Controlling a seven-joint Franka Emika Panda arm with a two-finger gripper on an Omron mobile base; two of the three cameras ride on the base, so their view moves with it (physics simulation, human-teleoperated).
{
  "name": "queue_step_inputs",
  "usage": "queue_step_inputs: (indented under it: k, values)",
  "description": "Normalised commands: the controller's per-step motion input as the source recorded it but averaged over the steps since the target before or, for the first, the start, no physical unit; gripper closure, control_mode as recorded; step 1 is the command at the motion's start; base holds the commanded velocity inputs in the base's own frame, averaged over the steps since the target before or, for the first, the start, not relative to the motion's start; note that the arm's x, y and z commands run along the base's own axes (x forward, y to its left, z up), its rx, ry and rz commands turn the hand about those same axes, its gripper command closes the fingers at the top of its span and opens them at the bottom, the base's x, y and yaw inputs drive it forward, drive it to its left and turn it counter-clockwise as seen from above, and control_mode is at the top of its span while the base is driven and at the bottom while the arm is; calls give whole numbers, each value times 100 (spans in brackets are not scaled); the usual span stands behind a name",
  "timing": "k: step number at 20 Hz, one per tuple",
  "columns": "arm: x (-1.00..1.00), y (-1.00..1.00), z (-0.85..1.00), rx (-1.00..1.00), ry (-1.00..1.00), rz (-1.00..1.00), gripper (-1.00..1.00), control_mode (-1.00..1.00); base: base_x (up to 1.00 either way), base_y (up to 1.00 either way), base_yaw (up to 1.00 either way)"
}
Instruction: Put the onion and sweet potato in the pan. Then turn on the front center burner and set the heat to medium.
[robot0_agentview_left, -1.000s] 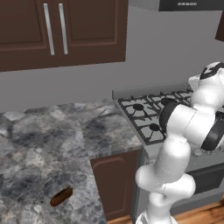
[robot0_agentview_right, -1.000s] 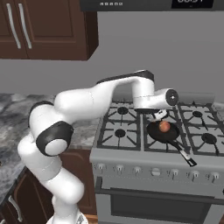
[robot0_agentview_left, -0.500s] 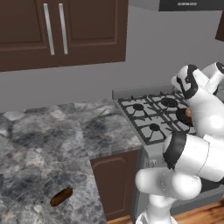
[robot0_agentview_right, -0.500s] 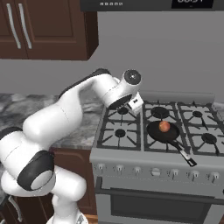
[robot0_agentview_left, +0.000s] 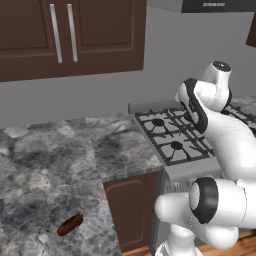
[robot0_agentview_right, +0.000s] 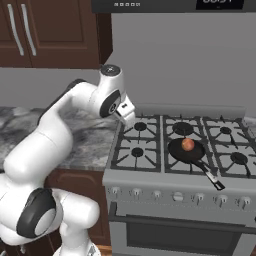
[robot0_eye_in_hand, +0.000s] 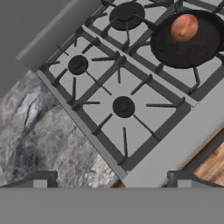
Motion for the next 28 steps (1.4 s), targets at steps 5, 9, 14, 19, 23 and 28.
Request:
queue_step_inputs:
  k: [5,9,14,19,23,28]
  values:
    - [-36,38,1,-5,17,15,-100,-100,0,0,0]
    - [-47,15,0,0,11,28,-100,-100,0,0,0]
    - [-70,37,0,0,6,31,-100,-100,0,0,0]
    - [-61,56,0,0,5,38,-100,-100,0,0,0]
    - [-44,70,0,0,1,35,-100,-100,0,0,0]
    - [-22,74,0,0,0,37,-100,-100,0,0,0]
